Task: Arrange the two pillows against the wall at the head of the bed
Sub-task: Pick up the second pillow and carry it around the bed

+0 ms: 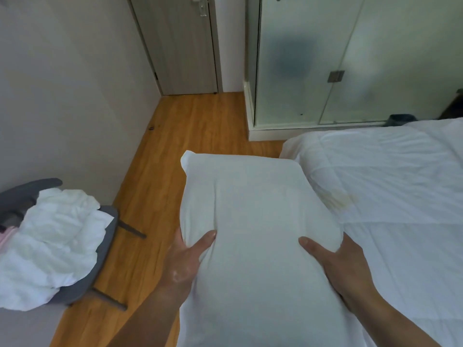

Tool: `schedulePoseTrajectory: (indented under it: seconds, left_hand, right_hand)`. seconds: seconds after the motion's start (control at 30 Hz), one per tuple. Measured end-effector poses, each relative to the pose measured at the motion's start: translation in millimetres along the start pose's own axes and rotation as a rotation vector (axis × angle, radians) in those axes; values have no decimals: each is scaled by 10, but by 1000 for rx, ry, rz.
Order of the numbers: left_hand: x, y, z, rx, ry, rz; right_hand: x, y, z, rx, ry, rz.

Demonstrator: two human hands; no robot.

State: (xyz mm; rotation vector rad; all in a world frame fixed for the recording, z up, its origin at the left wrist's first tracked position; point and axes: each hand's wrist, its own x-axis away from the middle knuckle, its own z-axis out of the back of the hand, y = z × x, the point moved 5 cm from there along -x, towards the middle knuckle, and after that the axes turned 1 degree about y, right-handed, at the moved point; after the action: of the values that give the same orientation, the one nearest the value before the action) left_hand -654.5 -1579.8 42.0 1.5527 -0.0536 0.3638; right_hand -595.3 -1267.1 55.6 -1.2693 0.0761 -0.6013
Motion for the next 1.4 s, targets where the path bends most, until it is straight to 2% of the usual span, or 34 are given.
schedulePoseTrajectory:
  seconds: [0.2,0.33,0.43,0.67,0.87,1.1,1.4]
  left_hand:
    - [-1503,178,-394,11,-101,53]
    - [-2533,520,-662,0,-217,53]
    - [-3249,705,-809,-33,-242,58]
    - [-4535,1084,-1415,-25,-337,59]
    - [-5637,1357,-2293,-61,-357,84]
    - [-6663,1864,-3544,-84,-406,65]
    - [-7836,2223,-5064,-129,-597,103]
  right_hand:
    - [-1064,-442,-431,-10,120,11]
    - [-1750,-824,-764,-7,190,-17]
    - [-2205,-1096,-965,10,254,-28]
    - [-3328,-1480,-1238,9,345,-81]
    - [-4571,-1694,-1231,-42,358,-101]
    - [-5968,-2147,-833,-91,388,-129]
    - [-7270,-2349,-537,-126,573,-202]
